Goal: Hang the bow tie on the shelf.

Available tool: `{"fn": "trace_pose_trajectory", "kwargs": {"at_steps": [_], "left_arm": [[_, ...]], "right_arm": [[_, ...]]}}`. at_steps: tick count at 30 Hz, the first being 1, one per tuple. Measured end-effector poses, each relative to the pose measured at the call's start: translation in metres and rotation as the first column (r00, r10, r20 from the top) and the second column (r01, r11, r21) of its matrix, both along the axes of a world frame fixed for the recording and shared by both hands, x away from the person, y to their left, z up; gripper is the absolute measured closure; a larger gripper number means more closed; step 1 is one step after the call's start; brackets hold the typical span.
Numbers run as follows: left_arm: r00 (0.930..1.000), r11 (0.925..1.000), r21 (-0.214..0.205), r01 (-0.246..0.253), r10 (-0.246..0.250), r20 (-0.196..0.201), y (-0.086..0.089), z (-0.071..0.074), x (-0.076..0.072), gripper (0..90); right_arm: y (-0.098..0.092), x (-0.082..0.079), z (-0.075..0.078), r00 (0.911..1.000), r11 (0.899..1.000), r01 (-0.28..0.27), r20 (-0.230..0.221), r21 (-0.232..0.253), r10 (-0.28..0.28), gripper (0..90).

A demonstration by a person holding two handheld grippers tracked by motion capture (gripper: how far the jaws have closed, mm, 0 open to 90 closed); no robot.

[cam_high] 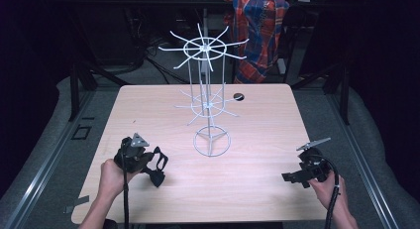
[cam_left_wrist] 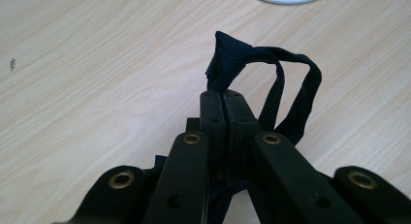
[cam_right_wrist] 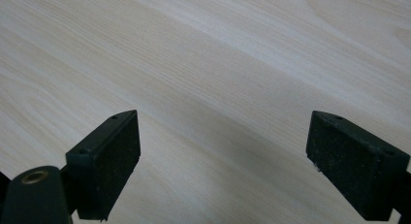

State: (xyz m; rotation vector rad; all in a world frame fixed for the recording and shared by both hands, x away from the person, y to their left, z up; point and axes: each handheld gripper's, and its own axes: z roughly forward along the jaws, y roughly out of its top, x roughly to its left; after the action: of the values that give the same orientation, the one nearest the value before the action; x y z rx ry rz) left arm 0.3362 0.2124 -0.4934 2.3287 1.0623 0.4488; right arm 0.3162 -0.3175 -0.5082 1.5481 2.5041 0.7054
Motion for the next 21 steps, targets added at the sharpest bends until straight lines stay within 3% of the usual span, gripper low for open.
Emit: {"fn": "trace_pose_trajectory", "kwargs": {"at_steps": [21], "left_arm": [[0.998, 0.9994, -0.031, 0.017, -0.015, 0.061, -0.01, 0.014, -0.001, 88.2]], "right_arm": [[0.0, 0.0, 0.0, 1.0, 1.0, -0.006, -0.005, -0.004, 0.006, 12.0]]}}
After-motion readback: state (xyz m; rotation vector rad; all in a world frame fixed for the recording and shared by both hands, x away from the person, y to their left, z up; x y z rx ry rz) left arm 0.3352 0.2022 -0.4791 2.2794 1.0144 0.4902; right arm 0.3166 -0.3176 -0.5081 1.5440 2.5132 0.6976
